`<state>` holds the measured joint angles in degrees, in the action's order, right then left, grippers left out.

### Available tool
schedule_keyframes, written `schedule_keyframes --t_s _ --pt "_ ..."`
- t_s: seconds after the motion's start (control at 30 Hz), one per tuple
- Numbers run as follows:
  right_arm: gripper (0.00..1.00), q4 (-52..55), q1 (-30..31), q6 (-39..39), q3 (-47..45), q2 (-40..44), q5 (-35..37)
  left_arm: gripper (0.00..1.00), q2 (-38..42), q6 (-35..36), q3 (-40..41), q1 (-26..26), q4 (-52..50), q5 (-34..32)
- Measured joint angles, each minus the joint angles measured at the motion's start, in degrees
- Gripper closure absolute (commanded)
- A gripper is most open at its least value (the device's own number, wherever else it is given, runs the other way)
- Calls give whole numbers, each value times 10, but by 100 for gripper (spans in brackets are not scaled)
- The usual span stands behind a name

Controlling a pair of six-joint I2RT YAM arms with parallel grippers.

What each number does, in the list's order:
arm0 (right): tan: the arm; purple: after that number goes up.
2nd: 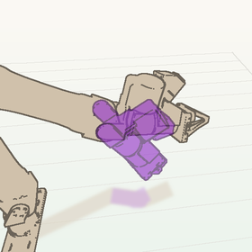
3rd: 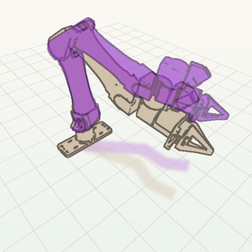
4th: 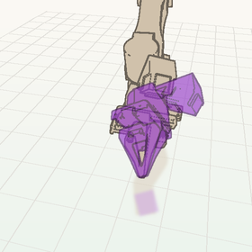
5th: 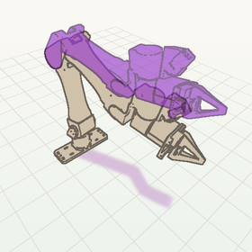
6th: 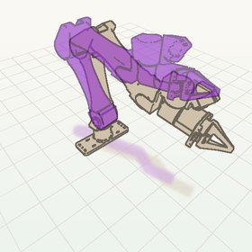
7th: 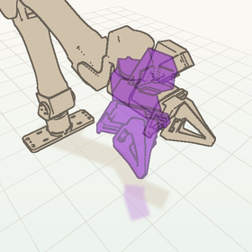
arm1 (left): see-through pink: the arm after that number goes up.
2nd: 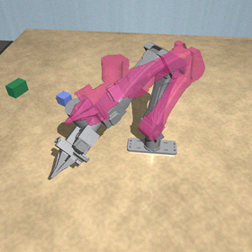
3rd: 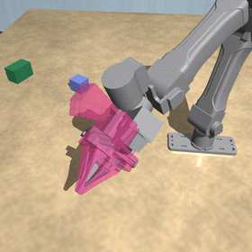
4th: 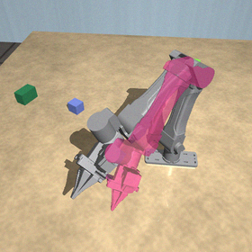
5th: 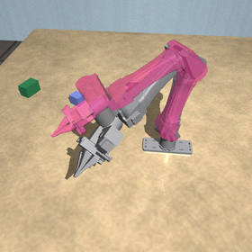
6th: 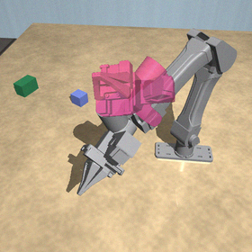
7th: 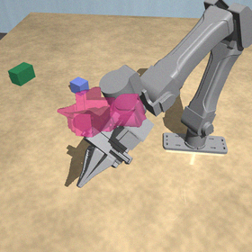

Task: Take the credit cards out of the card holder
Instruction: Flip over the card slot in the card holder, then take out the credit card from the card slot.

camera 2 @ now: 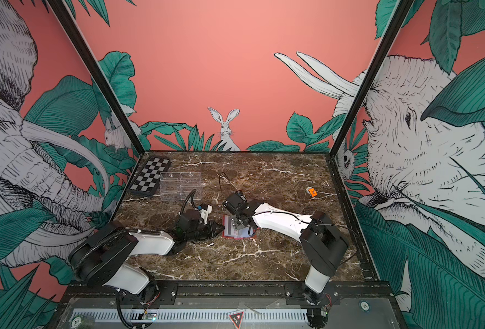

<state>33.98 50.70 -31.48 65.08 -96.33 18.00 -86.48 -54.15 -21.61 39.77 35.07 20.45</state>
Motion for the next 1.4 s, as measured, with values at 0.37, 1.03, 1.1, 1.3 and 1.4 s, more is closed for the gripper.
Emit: schedule_keyframes --t_s 0.37,1.03,1.1,1.3,1.4 --pt "13 -5 -30 0 -58 39 -7 72 -1 10 -11 0 -16 -4" --pt "2 -154 -154 -2 -242 297 -203 16 188 97 -117 0 -230 -86" --pt "2 -166 -162 -5 -250 304 -219 16 183 92 -117 0 -221 -69" --pt "13 -205 -185 -23 -271 308 -273 20 142 48 -110 0 -141 -10" --pt "26 -228 -193 -33 -277 304 -299 29 117 19 -104 1 -107 15"
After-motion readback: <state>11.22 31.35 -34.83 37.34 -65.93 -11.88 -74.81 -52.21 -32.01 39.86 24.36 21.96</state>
